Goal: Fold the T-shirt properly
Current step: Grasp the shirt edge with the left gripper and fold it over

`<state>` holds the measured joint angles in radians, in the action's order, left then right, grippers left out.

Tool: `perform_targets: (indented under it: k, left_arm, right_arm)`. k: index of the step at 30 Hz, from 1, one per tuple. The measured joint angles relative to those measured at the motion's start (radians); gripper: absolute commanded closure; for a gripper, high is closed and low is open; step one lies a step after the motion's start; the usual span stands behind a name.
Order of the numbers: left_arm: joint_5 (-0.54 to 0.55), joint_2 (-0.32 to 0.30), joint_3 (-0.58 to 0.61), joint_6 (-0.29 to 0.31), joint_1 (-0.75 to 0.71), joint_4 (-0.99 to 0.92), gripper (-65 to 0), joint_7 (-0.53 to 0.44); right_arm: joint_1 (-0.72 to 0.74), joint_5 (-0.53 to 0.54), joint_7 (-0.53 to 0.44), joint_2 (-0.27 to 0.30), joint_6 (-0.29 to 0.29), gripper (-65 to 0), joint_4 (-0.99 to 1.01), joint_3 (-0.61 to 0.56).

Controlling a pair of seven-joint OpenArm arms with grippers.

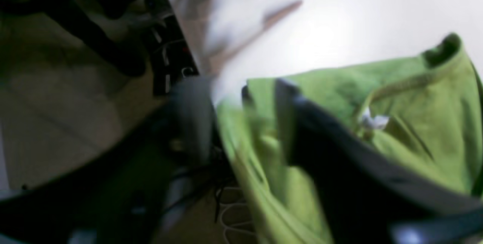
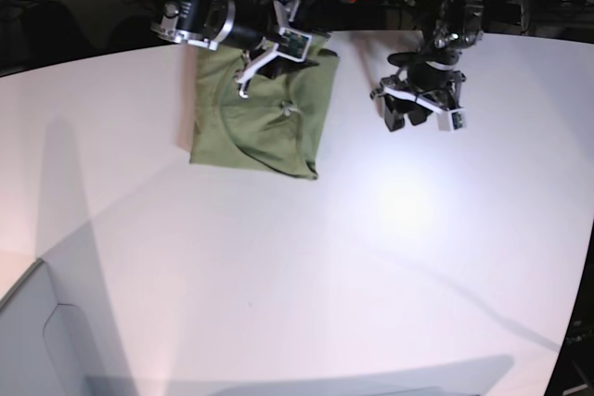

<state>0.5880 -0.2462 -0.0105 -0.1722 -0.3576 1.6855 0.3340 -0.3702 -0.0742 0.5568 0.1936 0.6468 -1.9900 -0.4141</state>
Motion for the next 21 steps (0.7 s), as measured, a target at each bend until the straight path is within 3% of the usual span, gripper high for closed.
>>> perform_targets:
  k: [3,5,13,21]
  left_arm:
    - [0.000,0.000,0.000,0.000,0.000,0.000,-28.0,0.000]
    - [0.000,0.000,0.000,0.000,0.000,0.000,-28.0,0.000]
    - [0.000,0.005,-0.040,0.000,-0.009,0.000,-28.0,0.000]
    - [-0.003,-0.001,-0.057,-0.006,-0.068,0.084,-28.0,0.005]
  right_arm:
    - [0.006,0.000,0.000,0.000,0.000,-44.7,0.000,0.003]
    - [0.006,0.000,-0.002,0.000,0.000,-46.6,-0.005,0.016]
    - [0.055,0.007,-0.006,-0.050,-0.001,-37.9,0.014,0.185]
    - [0.148,0.007,-0.003,-0.076,-0.001,-35.0,0.151,0.203]
